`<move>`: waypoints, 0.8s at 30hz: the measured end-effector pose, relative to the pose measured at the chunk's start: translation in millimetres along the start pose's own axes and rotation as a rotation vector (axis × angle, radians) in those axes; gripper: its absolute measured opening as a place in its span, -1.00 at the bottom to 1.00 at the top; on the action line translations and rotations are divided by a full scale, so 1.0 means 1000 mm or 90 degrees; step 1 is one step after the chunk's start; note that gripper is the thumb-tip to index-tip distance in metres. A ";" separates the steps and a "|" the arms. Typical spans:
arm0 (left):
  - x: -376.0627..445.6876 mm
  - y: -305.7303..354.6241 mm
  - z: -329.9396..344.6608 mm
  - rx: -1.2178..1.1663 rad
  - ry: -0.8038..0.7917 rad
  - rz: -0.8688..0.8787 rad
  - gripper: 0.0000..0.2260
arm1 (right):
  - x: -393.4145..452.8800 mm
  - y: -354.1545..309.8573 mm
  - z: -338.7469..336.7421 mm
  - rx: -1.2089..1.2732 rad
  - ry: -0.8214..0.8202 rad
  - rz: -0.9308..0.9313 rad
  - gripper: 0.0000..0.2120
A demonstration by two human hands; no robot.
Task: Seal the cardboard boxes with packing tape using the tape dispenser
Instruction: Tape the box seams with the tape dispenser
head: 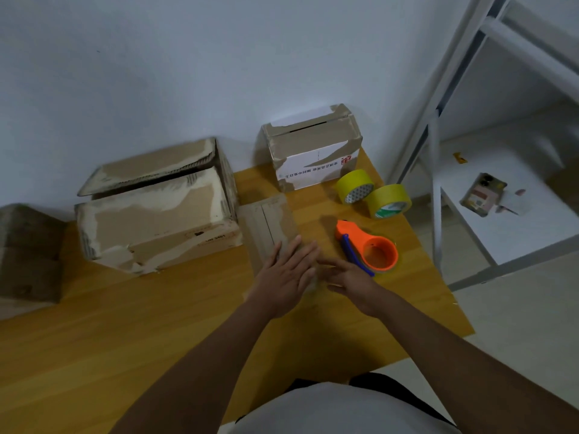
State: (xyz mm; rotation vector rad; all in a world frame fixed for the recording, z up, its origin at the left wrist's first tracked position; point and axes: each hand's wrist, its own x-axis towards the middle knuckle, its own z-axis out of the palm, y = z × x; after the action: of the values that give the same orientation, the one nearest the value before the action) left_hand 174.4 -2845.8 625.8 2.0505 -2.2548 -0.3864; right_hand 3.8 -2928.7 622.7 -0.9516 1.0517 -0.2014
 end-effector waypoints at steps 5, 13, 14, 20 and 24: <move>0.000 0.000 0.000 0.009 0.002 0.005 -0.48 | 0.000 0.004 -0.010 0.129 0.009 0.017 -0.73; 0.001 0.000 -0.001 0.016 -0.006 0.000 -0.48 | -0.001 -0.003 -0.004 0.079 -0.047 -0.036 -0.68; 0.000 0.000 -0.001 0.017 -0.006 0.001 -0.49 | -0.001 -0.005 -0.004 0.055 -0.049 -0.038 -0.69; 0.001 0.001 -0.001 0.005 0.005 0.000 -0.47 | -0.002 -0.015 -0.013 -0.101 -0.036 -0.058 -0.85; 0.000 0.001 -0.001 0.004 0.004 0.000 -0.49 | -0.005 -0.024 -0.018 -0.093 -0.054 -0.041 -0.87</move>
State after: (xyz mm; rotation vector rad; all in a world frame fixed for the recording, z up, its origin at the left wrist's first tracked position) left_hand 173.8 -2846.4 626.7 2.0511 -2.2563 -0.3735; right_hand -6.5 -2950.4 641.2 -1.1178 0.9689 -0.1366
